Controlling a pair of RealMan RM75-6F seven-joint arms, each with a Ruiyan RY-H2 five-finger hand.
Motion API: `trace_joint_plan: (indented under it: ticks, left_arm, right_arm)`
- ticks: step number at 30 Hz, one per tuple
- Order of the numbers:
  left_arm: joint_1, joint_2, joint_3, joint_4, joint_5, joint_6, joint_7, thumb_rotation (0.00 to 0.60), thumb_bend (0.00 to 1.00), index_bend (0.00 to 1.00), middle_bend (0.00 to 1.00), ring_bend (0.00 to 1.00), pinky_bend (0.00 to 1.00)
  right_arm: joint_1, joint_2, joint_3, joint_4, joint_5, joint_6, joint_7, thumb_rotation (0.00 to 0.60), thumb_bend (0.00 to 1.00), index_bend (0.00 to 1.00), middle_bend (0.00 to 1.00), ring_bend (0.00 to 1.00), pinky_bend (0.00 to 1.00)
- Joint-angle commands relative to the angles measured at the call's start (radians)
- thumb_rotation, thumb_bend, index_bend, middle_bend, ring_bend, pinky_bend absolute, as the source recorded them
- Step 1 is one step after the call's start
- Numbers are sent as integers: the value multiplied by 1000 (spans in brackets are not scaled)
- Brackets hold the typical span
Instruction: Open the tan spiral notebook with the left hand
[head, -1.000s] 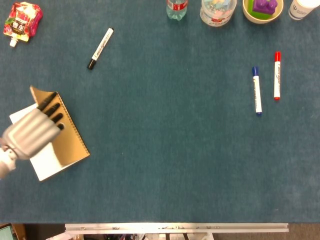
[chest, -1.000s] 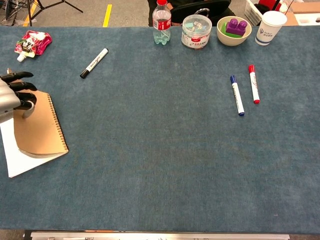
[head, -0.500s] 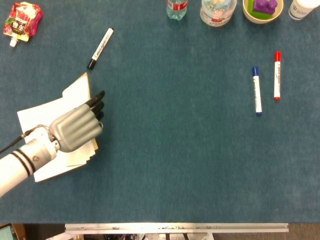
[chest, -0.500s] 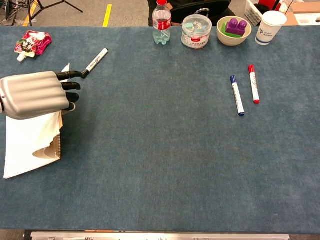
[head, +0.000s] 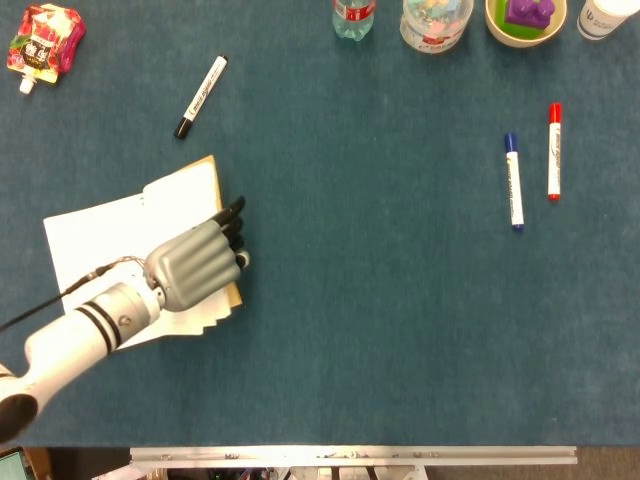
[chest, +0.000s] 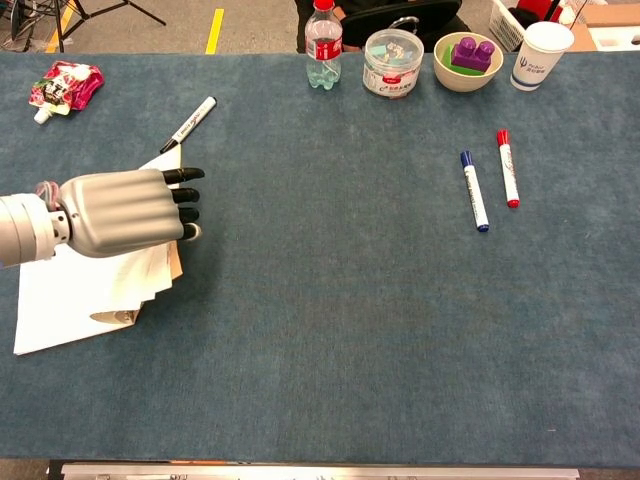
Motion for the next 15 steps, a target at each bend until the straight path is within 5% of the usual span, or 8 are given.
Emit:
trace_joint_plan:
  ticks: [1, 7, 15]
  left_arm:
    - [-33, -62, 22, -19, -120, 32, 106, 600, 549, 115, 200, 92, 57]
    - [-87, -136, 48, -43, -263, 91, 198, 600, 549, 35, 154, 69, 57]
    - [-149, -228, 36, -20, -397, 152, 165, 600, 549, 0, 129, 66, 57]
  right_arm:
    - [-1, -3, 0, 4, 0, 0, 4, 600, 226, 238, 273, 147, 265]
    - [-3, -7, 0, 15, 0, 1, 17, 600, 226, 238, 273, 147, 265]
    - [-5, -9, 3, 24, 0, 6, 29, 600, 227, 238, 273, 147, 265]
